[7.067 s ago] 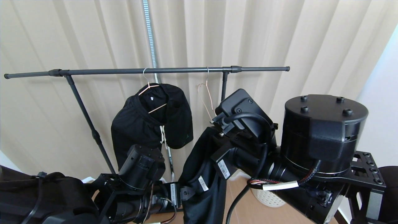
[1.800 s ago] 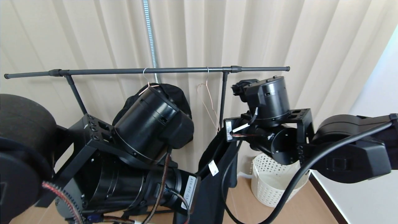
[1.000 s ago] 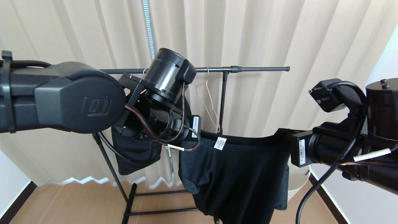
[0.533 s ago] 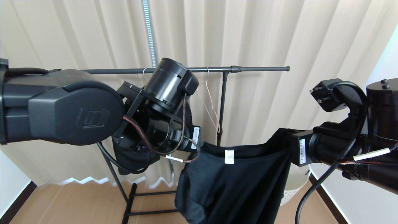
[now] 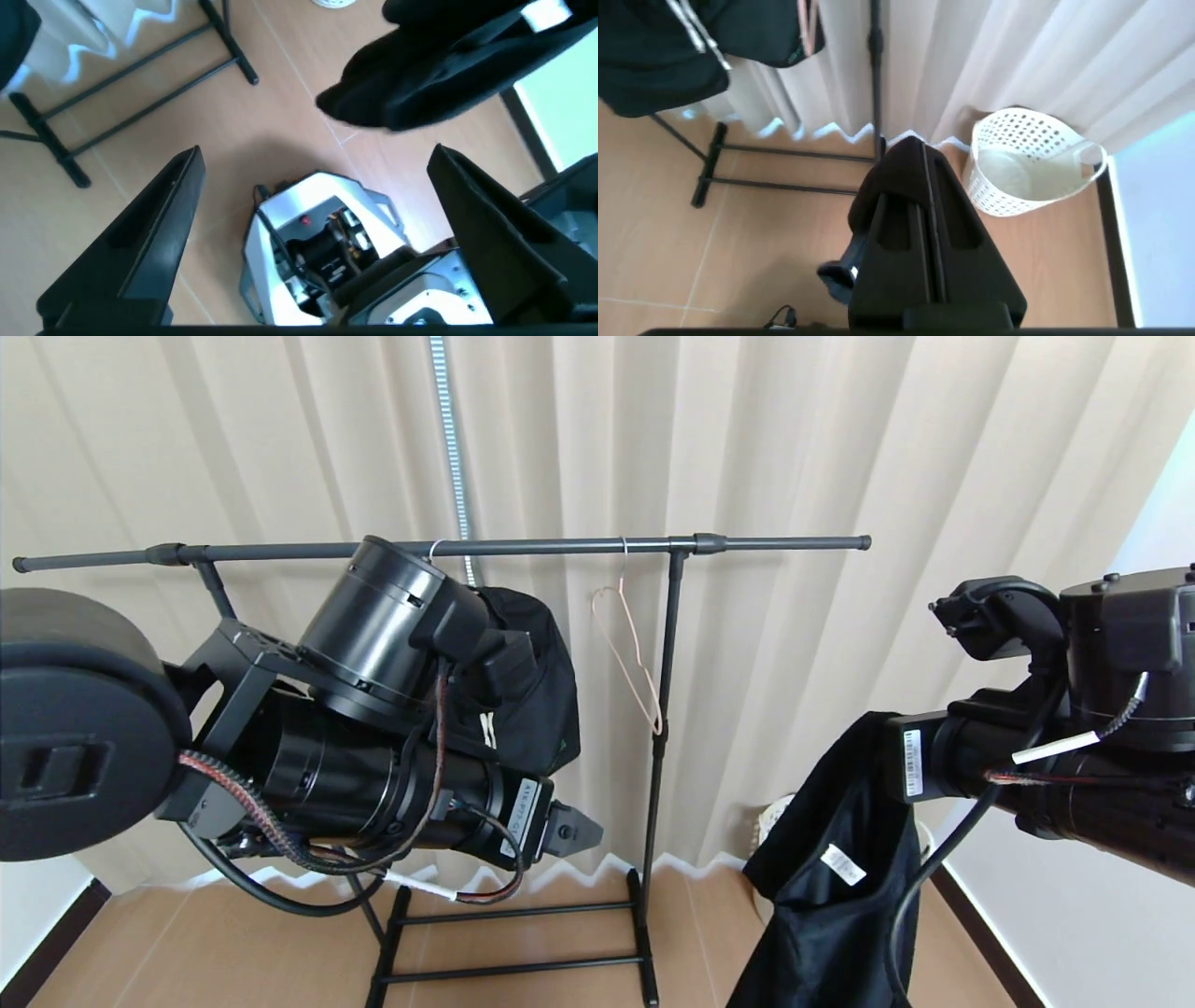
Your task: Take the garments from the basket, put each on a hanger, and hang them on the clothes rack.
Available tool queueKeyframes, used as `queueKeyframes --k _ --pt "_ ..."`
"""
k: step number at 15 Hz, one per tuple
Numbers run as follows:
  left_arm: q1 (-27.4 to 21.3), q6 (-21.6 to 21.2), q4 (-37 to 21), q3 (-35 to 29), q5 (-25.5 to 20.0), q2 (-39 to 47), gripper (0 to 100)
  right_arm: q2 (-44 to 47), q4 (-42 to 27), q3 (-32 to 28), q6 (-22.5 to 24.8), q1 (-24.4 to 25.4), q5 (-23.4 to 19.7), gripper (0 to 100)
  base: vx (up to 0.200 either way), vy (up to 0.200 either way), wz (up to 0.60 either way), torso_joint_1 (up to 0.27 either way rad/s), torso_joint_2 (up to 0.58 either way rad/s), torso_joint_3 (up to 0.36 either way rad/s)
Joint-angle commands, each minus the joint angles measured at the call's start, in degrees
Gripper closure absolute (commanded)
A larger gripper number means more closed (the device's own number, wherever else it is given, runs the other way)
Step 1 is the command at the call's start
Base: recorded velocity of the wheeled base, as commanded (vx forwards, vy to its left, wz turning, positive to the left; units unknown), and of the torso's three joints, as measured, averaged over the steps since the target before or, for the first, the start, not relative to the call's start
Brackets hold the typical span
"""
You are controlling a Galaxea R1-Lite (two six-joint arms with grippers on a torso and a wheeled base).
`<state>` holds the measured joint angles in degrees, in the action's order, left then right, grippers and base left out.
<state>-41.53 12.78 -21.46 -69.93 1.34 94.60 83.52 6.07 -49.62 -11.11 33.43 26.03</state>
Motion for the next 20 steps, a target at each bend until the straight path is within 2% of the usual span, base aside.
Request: queueKeyframes --k 1,4,10,19,20 --pt "0.5 -0.3 2.2 2.5 0.8 -0.8 0 0.2 0.9 0.1 0.4 -1.6 0.0 100 0.000 0.000 0.00 0.000 0.00 0.000" --pt "0.4 -0.1 4.9 2.7 4.2 0.6 0 0.0 1.2 0.3 0.7 -2.0 0.0 100 0.067 0.000 0.00 0.001 0.00 0.001" --pt "0.2 0.0 6.8 2.7 5.3 1.8 0 0.0 1.2 0.2 0.8 -2.0 0.0 100 0.200 0.000 0.00 0.003 0.00 0.000" --pt "0.2 0.5 8.2 2.7 5.9 3.6 0 0.0 1.2 0.3 0.8 -2.0 0.0 100 0.000 -0.200 0.00 0.003 0.00 0.002" --pt "0.4 0.7 9.4 2.6 5.8 4.4 0 0.1 1.2 0.3 0.8 -2.0 0.0 100 0.000 0.000 0.00 0.000 0.00 0.000"
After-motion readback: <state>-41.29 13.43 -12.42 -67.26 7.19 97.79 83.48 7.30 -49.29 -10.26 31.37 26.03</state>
